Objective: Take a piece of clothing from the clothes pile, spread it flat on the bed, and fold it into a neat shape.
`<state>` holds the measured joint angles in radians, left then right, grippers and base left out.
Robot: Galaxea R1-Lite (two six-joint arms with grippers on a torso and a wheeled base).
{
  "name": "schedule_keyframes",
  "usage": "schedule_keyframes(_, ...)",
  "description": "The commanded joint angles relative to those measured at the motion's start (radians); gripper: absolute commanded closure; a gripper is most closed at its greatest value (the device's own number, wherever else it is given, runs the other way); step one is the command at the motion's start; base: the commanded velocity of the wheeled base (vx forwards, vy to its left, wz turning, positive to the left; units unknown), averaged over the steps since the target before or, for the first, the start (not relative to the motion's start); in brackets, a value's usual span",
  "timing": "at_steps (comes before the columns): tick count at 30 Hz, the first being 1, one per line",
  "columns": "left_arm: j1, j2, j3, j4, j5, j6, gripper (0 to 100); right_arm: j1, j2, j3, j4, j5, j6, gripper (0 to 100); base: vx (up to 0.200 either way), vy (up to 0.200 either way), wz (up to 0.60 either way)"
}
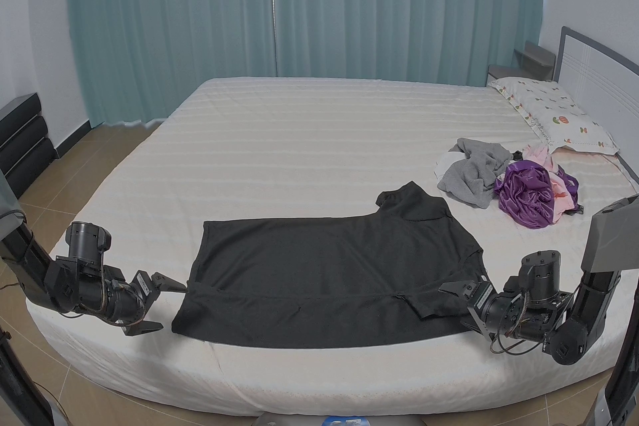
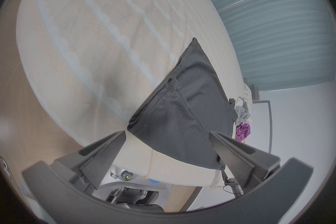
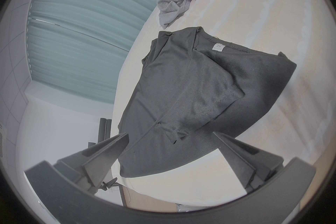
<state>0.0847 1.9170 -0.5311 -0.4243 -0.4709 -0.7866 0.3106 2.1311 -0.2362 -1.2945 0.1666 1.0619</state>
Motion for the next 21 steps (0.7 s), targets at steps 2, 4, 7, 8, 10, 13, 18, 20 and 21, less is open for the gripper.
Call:
schedule_keyframes(2, 0.001, 0.004, 0.000, 0.001, 0.000, 0.000, 0, 0.001, 0.003, 0.001, 0.000, -0.001, 0.000, 0, -0.200, 0.000, 0.00)
schedule_keyframes(4, 0.001, 0.002, 0.000, 0.001, 0.000, 0.000, 0, 0.001, 0.003, 0.001, 0.001, -0.001, 0.001, 0, -0.200, 0.000, 0.00)
schedule_keyframes(7, 0.001, 0.002, 0.000, 0.001, 0.000, 0.000, 0, 0.001, 0.004, 0.000, 0.001, -0.001, 0.001, 0, -0.133, 0.000, 0.00)
schedule_keyframes(8, 0.001, 0.002, 0.000, 0.001, 0.000, 0.000, 0, 0.001, 0.004, 0.000, 0.001, -0.001, 0.001, 0, 0.000, 0.000, 0.00)
schedule_keyframes(10, 0.001, 0.004, 0.000, -0.001, 0.000, 0.000, 0, 0.002, 0.007, -0.002, 0.001, 0.001, 0.001, 0, 0.000, 0.000, 0.00)
schedule_keyframes(13, 0.001, 0.002, -0.001, -0.001, -0.002, 0.000, 0, 0.002, 0.010, -0.008, 0.004, 0.001, 0.003, 0, 0.000, 0.000, 0.00)
schedule_keyframes(18, 0.001, 0.000, -0.001, -0.002, -0.003, -0.002, 0, 0.004, 0.020, -0.018, 0.004, -0.001, 0.029, 0, 0.000, 0.000, 0.00)
schedule_keyframes(20, 0.000, 0.000, -0.003, -0.002, -0.003, -0.002, 0, 0.004, 0.020, -0.037, 0.009, -0.001, 0.039, 0, 0.000, 0.000, 0.00)
schedule_keyframes(21, 0.000, 0.000, -0.003, -0.002, -0.003, -0.002, 0, 0.004, 0.020, -0.037, 0.009, -0.001, 0.039, 0, 0.000, 0.000, 0.00)
